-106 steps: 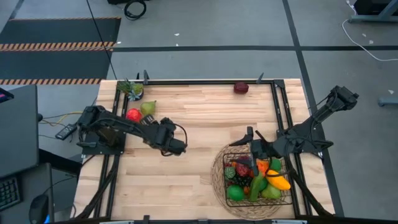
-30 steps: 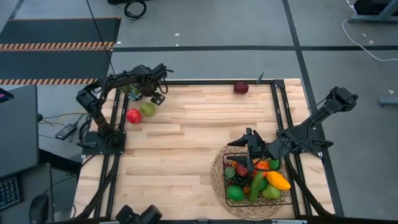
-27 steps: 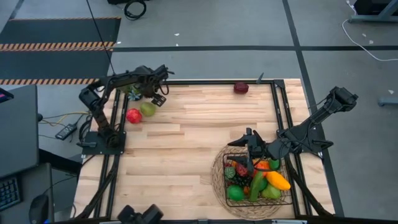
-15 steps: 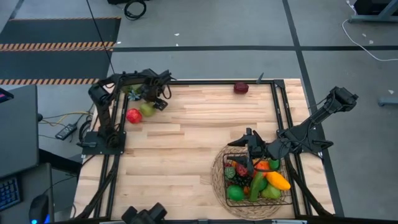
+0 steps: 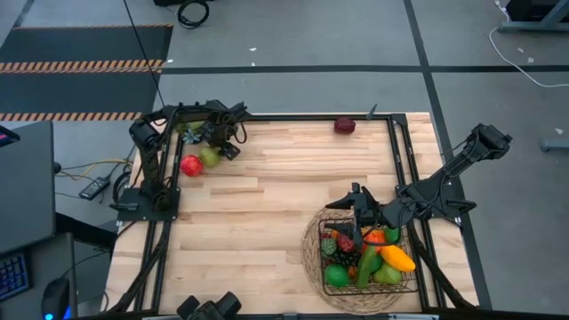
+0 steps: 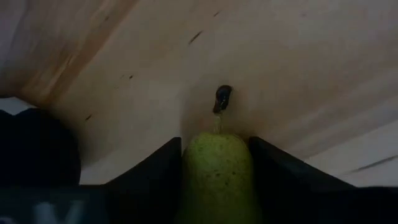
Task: Build produce basket
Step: Put the green pear into the black wire basket
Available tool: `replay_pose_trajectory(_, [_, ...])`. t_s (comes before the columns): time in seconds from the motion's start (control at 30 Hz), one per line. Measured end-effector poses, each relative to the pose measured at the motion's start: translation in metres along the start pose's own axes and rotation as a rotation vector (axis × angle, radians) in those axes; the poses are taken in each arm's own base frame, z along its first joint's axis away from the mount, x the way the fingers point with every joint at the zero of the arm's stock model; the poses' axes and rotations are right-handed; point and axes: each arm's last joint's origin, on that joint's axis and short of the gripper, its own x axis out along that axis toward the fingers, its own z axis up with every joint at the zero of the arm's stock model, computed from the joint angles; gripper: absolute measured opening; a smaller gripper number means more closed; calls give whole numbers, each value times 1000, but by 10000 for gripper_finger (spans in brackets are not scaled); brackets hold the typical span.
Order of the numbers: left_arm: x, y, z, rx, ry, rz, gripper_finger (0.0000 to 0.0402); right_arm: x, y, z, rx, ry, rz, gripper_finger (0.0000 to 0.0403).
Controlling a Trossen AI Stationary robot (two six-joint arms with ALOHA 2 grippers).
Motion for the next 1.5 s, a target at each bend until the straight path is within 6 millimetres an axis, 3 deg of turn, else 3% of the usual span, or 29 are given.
replay_pose_trajectory(0.07, [-1,-4,0,17,-2,8,168,0,0,0,0,0,0,275])
replay_pose_trajectory(0.3, [-6,-16,0,54,6,16,168,0,0,0,-19,0,0,275])
replay_pose_trajectory(0.47, [-28,-35,2,121,-1,-1,167,0,0,0,-37,1,0,275])
replay_pose_trajectory(0.63, [-79,-66,8,228,-65,-87,167,1,-2,1,-52,-6,-22,275])
replay_pose_trajectory(0.83, [-166,-120,7,391,-376,-164,173,1,-2,1,-52,-7,-24,275])
replay_pose_trajectory(1.03, [-259,-171,-22,553,-759,-315,170,1,-2,0,-53,-6,-23,275])
replay_pose_trajectory(1.1, [-281,-186,-36,612,-868,-353,171,1,-2,0,-53,-6,-23,275])
replay_pose_trajectory(1.27, [-307,-225,-67,784,-1058,-424,171,1,-1,-1,-51,11,-4,275])
replay_pose_trajectory(1.5, [-310,-274,-93,925,-1171,-533,171,-7,1,-5,-46,69,49,275])
